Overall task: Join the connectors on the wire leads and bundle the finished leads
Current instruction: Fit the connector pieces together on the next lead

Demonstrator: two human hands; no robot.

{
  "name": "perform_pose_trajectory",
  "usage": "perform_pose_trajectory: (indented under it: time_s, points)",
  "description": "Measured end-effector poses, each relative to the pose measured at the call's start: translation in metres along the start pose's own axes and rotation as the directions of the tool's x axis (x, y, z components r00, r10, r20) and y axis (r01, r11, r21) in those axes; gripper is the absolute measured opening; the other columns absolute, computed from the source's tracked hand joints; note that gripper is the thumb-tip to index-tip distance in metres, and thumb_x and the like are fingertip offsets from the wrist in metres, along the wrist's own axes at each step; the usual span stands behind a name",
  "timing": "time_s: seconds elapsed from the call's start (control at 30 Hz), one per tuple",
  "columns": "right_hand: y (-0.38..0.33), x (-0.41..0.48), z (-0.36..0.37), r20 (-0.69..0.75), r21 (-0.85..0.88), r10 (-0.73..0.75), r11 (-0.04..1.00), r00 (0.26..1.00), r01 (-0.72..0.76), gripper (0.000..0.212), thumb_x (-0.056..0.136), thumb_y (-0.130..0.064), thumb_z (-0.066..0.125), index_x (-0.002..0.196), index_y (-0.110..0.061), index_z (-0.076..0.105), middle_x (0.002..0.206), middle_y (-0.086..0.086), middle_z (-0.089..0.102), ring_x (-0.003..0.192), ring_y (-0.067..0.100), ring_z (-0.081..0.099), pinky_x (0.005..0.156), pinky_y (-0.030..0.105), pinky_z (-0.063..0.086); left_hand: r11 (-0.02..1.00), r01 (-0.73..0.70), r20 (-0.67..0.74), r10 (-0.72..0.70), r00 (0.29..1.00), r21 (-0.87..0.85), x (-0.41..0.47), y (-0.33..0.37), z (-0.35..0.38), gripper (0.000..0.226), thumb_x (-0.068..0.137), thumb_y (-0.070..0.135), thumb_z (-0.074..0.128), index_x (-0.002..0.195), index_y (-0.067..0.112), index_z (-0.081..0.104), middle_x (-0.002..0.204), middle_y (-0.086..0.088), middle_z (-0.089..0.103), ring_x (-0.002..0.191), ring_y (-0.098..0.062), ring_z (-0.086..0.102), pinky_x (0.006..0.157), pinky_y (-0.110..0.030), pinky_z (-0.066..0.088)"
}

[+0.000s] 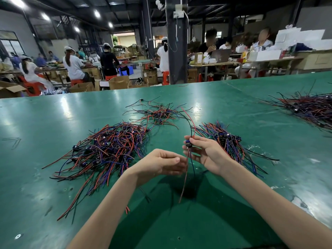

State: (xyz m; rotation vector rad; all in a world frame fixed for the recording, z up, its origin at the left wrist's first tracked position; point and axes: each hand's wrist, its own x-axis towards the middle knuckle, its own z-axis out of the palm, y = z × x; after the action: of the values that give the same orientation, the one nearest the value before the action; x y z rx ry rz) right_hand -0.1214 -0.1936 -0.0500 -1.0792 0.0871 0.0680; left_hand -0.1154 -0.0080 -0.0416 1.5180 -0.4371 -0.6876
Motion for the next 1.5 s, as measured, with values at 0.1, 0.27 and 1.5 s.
perform_pose_trajectory:
  time_s: [0.1,0.27,1.5]
  points:
    - [0.001,-0.003,0.002,0.073,-0.062,0.107,0.993,0.992,-0.103,0.015,0.089,-0.001,0.056,0.095,-0.003,0.069,0.08,0.007,0.072,0.066,0.017,0.07,0.06,0.026,0.058,0.996,-0.083,-0.243,0.079,0.967,-0.008,0.006,-0.001,-0.003,0.016,0.094,0.008,0.053,0.093,0.003,0.069,0.081,-0.007,0.072,0.069,-0.013,0.066,0.066,-0.023,0.056]
    - [0.011,-0.008,0.009,0.148,-0.187,0.229,0.962,0.962,-0.2,0.011,0.085,-0.001,0.061,0.09,-0.004,0.07,0.078,0.008,0.072,0.063,0.017,0.07,0.056,0.023,0.057,0.989,-0.147,-0.379,0.139,0.915,0.008,0.01,-0.007,-0.006,0.009,0.089,0.016,0.063,0.09,0.012,0.071,0.077,0.003,0.07,0.067,-0.006,0.059,0.06,-0.015,0.05]
    - [0.019,-0.018,0.022,0.14,-0.431,0.083,0.902,0.987,-0.014,0.019,0.089,-0.002,0.058,0.071,-0.001,0.065,0.057,0.01,0.064,0.041,0.016,0.059,0.044,0.022,0.05,0.961,-0.254,-0.439,0.184,0.88,-0.107,0.018,-0.017,0.003,0.01,0.073,0.01,0.074,0.063,0.011,0.072,0.064,-0.001,0.069,0.056,-0.01,0.049,0.052,-0.015,0.04]
